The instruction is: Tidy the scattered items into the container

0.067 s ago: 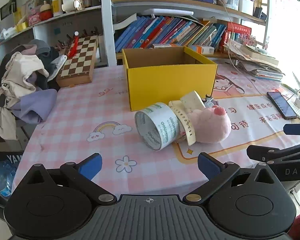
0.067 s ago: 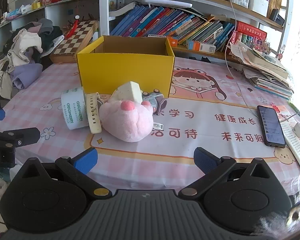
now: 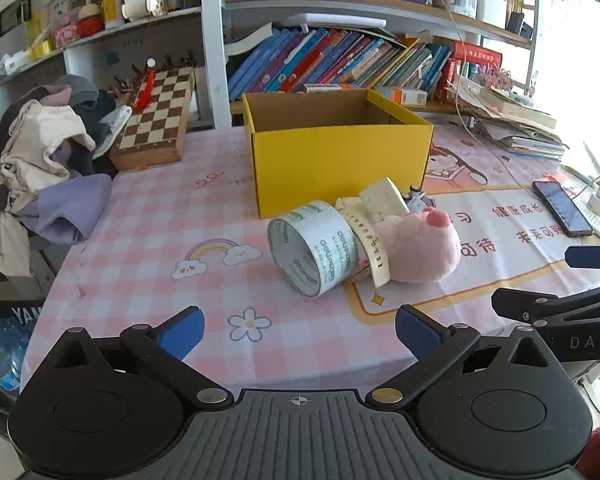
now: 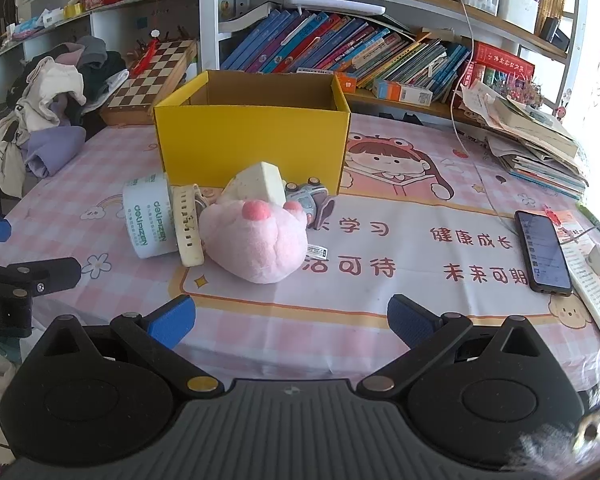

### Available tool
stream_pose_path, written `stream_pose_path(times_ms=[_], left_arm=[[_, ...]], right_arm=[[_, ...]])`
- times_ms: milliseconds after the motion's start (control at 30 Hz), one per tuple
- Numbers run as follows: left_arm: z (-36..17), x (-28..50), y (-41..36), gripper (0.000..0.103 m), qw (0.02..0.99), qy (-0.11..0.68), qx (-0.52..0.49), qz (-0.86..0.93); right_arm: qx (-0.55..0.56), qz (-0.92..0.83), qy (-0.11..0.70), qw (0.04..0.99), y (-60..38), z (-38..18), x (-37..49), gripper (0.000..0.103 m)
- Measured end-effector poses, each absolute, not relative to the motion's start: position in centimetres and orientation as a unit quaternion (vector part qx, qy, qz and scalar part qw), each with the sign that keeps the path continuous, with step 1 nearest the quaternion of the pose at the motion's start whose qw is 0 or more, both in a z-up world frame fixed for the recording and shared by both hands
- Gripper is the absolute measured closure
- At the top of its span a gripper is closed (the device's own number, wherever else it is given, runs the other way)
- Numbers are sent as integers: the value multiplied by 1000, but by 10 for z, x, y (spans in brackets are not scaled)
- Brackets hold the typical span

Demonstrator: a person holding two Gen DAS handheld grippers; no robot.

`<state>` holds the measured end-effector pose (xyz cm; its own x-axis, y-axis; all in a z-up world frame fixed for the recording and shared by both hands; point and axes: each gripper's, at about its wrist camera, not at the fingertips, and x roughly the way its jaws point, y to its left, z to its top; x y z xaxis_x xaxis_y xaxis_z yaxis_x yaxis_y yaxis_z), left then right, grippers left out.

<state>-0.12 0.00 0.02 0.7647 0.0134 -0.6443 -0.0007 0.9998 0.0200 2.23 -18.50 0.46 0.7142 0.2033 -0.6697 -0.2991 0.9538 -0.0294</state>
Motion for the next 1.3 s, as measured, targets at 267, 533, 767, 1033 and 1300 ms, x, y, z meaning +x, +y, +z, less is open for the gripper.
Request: stream_pose_path(times_ms=[267, 533, 767, 1033, 1300], left_arm=[[-2, 2, 1, 0, 932, 362, 4, 5], [-3, 4, 3, 0, 932, 363, 2, 3], [-6, 5, 3, 0, 929, 369, 4, 1], [-6, 6, 6, 0, 928, 373, 0, 3], [-6, 6, 9, 0, 927, 375, -2, 5]], right_arm=[[-69, 136, 351, 924, -184, 4, 22, 0], [-69, 134, 351, 924, -184, 3, 23, 0], [-67, 132, 354, 924, -185, 3, 24, 0], [-70, 136, 356, 922, -184, 2, 27, 0], [-74, 137, 356, 921, -179, 2, 27, 0]])
